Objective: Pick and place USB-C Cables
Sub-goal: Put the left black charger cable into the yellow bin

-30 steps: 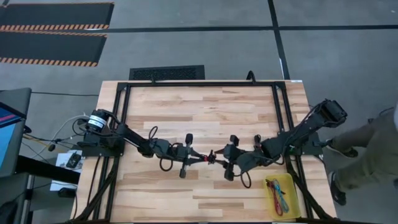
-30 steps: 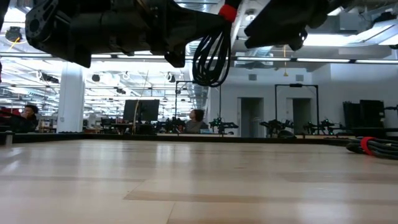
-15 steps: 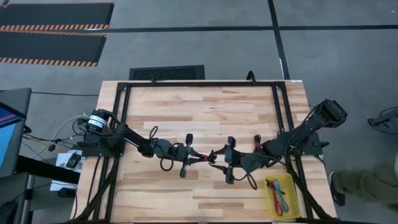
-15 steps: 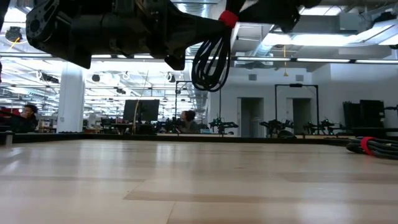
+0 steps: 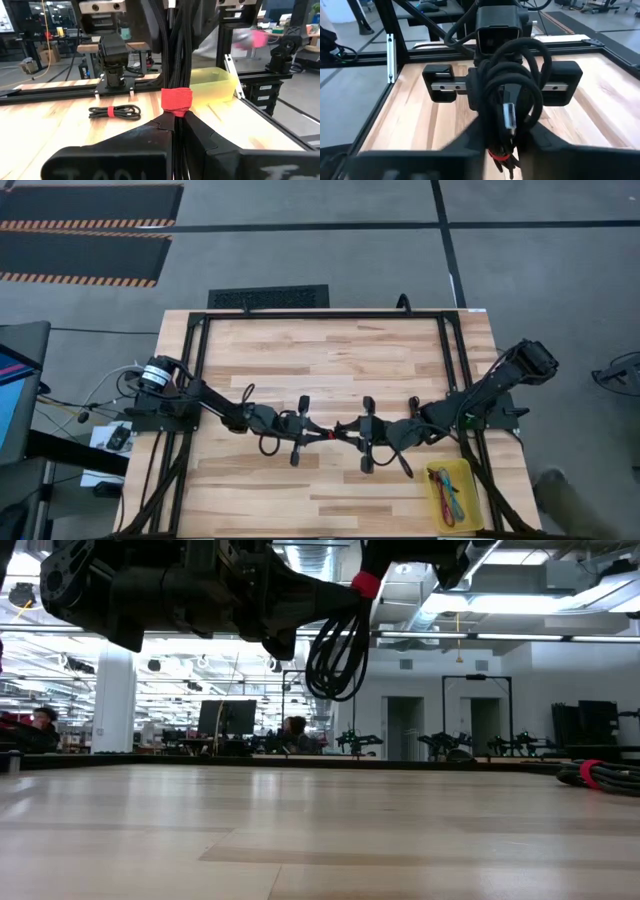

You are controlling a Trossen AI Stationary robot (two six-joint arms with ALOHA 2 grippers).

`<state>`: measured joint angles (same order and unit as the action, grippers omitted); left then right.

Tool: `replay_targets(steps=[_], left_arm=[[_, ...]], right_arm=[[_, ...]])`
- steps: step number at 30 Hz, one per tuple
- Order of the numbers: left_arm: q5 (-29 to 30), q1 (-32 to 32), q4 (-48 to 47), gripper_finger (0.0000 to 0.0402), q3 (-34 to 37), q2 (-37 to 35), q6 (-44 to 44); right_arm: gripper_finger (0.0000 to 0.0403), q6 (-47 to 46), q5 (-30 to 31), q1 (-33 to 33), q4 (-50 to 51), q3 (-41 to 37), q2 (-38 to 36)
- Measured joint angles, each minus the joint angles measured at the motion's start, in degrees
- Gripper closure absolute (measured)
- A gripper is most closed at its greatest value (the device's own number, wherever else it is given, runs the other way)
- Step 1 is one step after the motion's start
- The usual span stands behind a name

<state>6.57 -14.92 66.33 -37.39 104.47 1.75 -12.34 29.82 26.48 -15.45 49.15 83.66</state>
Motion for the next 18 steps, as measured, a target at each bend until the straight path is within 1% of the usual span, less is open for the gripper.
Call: replay_targets(steps=[1, 2, 5, 8, 10, 12, 15, 18], left_arm=[[0.15, 0.02, -0.16, 0.0401, 0.02, 0.04, -0.04], [0.15, 0.02, -0.24, 0.0401, 0.02, 0.08, -0.05], [0.17, 0.02, -0.68, 0.0395, 0.02, 0.08, -0.08], [0.38, 0.02, -1.19, 0.0369, 0.0, 0.08, -0.09], [0.31, 0.02, -1.77, 0.0344, -0.02, 0.04, -0.88], [0.33, 0.02, -2.82, 0.0318, -0.02, 0.04, -1.76], [0.94, 0.01, -4.2, 0.0283, -0.02, 0.04, -1.87], [1.79, 0.02, -6.42, 0.0258, -0.02, 0.02, -1.85]], right_arm=[[0.0349, 0.08, 0.01, 0.0, 0.42, 0.0, 0.0], [0.0353, 0.35, 0.08, 0.0, 0.75, 0.0, 0.0], [0.0353, 0.43, 0.12, 0.0, 1.36, 0.04, -0.04], [0.0353, 0.03, -0.47, 0.02, 3.03, 0.09, -1.06], [0.0353, -2.39, -2.78, -0.05, 7.65, 1.21, -2.53], [0.0353, -5.94, -5.83, -0.44, 14.49, 2.56, -4.6], [0.0353, -11.22, -9.23, -0.72, 26.92, 5.25, -7.78], [0.0353, -17.74, -13.57, -0.73, 39.47, 7.59, -10.63]])
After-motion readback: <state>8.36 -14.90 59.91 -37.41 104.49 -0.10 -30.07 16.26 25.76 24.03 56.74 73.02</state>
